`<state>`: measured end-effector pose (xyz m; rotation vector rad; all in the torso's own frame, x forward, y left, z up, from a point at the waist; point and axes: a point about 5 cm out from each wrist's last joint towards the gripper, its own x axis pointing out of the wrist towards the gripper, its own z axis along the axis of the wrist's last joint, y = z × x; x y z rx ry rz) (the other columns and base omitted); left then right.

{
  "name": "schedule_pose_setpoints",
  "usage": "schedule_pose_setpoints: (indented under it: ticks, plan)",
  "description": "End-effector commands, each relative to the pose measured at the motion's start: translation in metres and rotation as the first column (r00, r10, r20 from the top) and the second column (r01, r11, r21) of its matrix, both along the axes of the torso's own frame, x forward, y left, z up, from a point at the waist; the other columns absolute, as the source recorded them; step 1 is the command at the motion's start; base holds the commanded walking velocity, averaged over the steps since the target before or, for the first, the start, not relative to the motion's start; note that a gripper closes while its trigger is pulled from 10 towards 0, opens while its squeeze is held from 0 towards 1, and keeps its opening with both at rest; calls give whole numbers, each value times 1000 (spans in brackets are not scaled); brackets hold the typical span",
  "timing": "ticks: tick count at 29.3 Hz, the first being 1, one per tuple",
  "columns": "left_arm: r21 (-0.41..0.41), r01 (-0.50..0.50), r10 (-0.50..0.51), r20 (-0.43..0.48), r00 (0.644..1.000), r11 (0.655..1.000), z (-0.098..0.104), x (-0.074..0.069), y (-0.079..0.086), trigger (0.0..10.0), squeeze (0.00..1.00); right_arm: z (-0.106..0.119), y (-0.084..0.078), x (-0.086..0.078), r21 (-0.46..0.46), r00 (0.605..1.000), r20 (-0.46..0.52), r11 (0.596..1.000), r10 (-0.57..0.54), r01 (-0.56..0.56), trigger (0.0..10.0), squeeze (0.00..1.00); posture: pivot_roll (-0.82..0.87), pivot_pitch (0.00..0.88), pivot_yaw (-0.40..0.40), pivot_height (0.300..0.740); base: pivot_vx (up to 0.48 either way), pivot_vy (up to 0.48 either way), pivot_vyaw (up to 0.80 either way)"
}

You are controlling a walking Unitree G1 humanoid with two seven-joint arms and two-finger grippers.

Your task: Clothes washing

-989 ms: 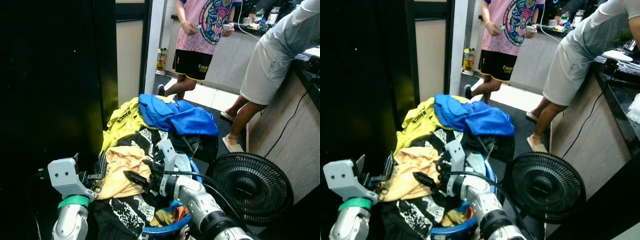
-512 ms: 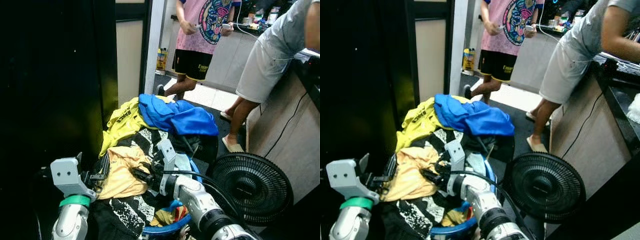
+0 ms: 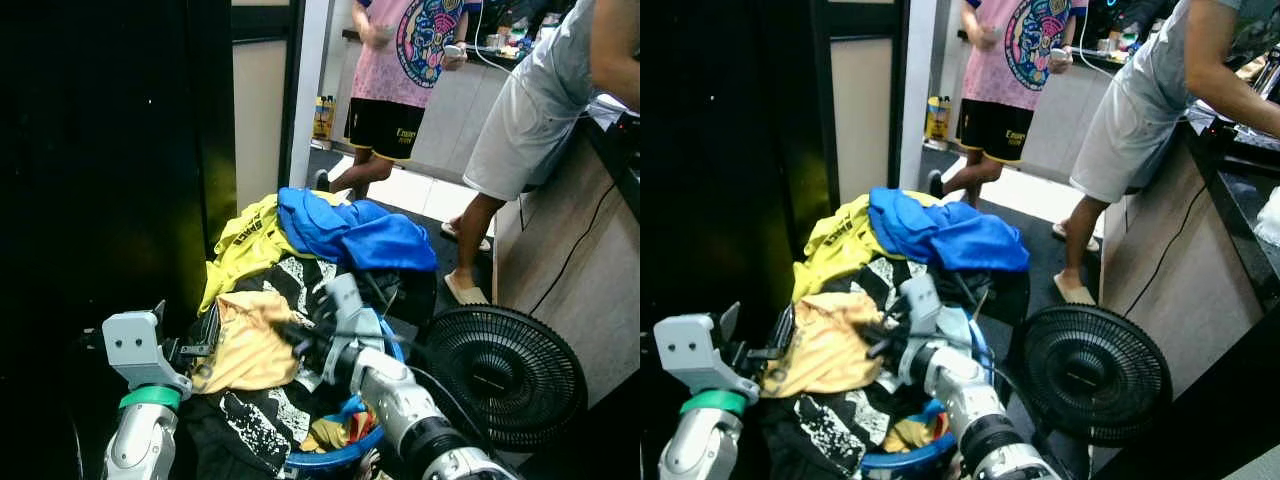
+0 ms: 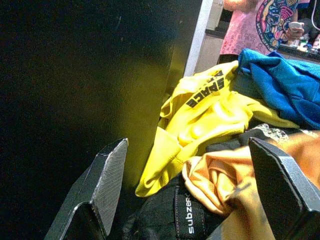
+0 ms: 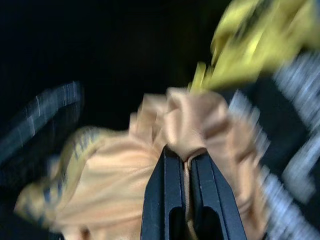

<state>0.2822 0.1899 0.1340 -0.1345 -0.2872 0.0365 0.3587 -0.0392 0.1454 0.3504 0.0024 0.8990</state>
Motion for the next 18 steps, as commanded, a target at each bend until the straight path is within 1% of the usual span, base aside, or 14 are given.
schedule_pose_setpoints:
  ticks: [1,2,4,5,6,7,8,9,10,11,12,13,15,18]
  plan:
    - [-4,8,-8,-20,1000,1000,-4,0,-1,10000,0,19,-4,6,77,999,38,997,-25,22,0,0,98,0,-46,740,0,0,0]
    - [-4,9,-9,-18,1000,1000,-3,0,-1,10000,0,37,-8,10,144,996,75,989,-39,28,0,0,98,0,-43,740,0,0,0]
    - [-4,9,-9,-18,1000,1000,-3,0,-1,10000,0,37,-8,10,144,996,75,989,-39,28,0,0,98,0,-43,740,0,0,0]
    - [-5,12,-12,-13,1000,1000,-1,0,-2,10000,0,65,-15,13,218,987,144,975,-67,34,0,0,97,0,-40,740,0,0,0]
    - [-5,12,-12,-13,1000,1000,-1,0,-2,10000,0,65,-15,13,218,987,144,975,-67,34,0,0,97,0,-40,740,0,0,0]
    - [-5,24,-24,0,1000,1000,3,3,-4,10000,0,116,-34,17,353,957,249,934,-146,50,0,0,97,0,-30,740,0,0,0]
    - [-5,24,-24,0,1000,1000,3,3,-4,10000,0,116,-34,17,353,957,249,934,-146,50,0,0,97,0,-30,740,0,0,0]
    - [-4,36,-36,14,999,999,8,6,-7,10000,0,164,-57,15,471,913,333,880,-235,55,0,0,95,0,-28,740,0,0,0]
    - [-4,36,-36,14,999,999,8,6,-7,10000,0,164,-57,15,471,913,333,880,-235,55,0,0,95,0,-28,740,0,0,0]
    - [2,41,-41,26,999,999,13,9,-8,10000,0,202,-80,10,563,866,387,825,-317,50,0,0,94,0,-24,740,0,0,0]
    - [2,41,-41,26,999,999,13,9,-8,10000,0,202,-80,10,563,866,387,825,-317,50,0,0,94,0,-24,740,0,0,0]
    - [5,42,-42,35,999,999,16,12,-9,10000,0,225,-98,7,608,824,413,791,-388,67,0,0,91,0,-22,740,0,0,0]
    - [9,40,-41,40,998,999,18,13,-8,10000,0,231,-110,7,606,795,423,788,-435,108,0,0,89,0,-19,740,0,0,0]
    - [16,35,-36,38,999,999,19,13,-6,10000,0,205,-118,16,474,771,379,823,-511,313,0,0,86,0,-18,740,0,0,0]
